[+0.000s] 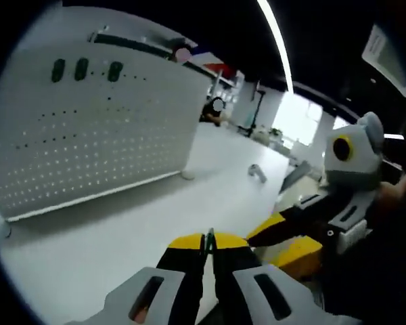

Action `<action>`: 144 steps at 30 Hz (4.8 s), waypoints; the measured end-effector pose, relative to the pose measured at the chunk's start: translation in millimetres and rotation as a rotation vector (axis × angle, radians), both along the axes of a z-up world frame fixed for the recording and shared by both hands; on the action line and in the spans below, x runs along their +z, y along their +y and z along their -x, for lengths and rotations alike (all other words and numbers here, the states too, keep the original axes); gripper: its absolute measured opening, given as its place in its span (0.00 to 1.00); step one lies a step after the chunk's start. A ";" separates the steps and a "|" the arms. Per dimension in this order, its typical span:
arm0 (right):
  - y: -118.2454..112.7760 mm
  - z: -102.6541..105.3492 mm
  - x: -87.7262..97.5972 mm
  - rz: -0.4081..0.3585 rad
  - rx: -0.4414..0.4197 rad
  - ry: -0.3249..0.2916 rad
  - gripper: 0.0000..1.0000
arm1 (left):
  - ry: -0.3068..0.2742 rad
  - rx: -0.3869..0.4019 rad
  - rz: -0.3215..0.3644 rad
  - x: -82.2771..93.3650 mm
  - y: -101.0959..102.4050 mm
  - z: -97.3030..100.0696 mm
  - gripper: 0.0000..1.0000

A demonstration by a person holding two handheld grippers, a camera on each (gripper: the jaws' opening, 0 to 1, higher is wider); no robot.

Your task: Insert the hook assembly into the mounting plate slot until the hook locks in place.

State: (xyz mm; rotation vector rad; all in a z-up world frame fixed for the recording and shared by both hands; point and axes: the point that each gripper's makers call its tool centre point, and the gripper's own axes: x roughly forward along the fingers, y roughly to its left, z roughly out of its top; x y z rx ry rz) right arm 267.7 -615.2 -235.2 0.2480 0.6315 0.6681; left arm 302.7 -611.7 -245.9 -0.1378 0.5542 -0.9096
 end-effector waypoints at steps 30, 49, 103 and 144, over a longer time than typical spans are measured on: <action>42.0 -6.7 5.4 -0.211 -0.110 0.065 0.00 | -0.008 0.102 0.203 25.3 37.8 4.8 0.03; 66.1 -15.0 -3.6 0.089 -0.036 -0.102 0.00 | -0.059 0.052 0.103 13.1 71.8 1.5 0.10; 76.4 -26.3 23.4 0.109 0.018 -0.224 0.06 | -0.099 0.111 0.087 17.3 96.3 -18.5 0.02; 79.5 -49.4 38.0 -0.048 -0.077 -0.201 0.02 | -0.165 0.022 0.070 28.7 72.8 -14.1 0.02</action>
